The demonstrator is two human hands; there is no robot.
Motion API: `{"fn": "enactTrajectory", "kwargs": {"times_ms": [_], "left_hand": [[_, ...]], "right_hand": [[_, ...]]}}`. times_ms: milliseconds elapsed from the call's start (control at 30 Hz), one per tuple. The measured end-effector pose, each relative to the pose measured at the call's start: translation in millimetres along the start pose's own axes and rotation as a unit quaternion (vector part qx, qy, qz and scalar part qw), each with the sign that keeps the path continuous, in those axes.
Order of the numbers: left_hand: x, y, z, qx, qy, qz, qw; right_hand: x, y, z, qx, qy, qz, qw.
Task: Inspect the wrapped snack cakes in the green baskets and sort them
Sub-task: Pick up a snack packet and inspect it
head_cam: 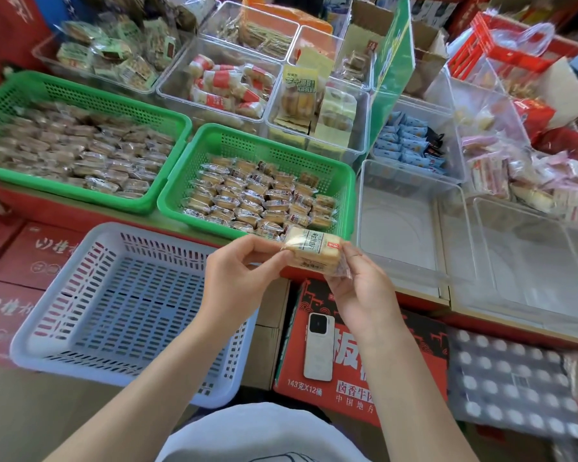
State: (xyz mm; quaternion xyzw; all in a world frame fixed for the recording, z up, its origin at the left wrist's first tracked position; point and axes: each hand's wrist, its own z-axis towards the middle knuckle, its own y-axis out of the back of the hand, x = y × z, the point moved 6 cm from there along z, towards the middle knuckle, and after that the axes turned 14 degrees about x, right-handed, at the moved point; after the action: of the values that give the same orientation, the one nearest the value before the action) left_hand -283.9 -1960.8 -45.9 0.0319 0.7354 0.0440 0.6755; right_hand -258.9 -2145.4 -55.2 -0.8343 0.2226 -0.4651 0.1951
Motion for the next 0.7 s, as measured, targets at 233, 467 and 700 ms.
{"fn": "enactTrajectory", "kwargs": {"times_ms": [233, 467, 700], "left_hand": [[14, 7, 14, -0.007, 0.053, -0.032, 0.998], [23, 14, 30, 0.040, 0.067, -0.061, 0.995], [45, 14, 49, 0.067, 0.131, -0.141, 0.979]], "right_hand": [[13, -15, 4, 0.065, 0.093, -0.262, 0.958], [20, -11, 21, 0.054, 0.116, -0.435, 0.891], [8, -8, 45, 0.114, 0.024, -0.350, 0.930]]}}
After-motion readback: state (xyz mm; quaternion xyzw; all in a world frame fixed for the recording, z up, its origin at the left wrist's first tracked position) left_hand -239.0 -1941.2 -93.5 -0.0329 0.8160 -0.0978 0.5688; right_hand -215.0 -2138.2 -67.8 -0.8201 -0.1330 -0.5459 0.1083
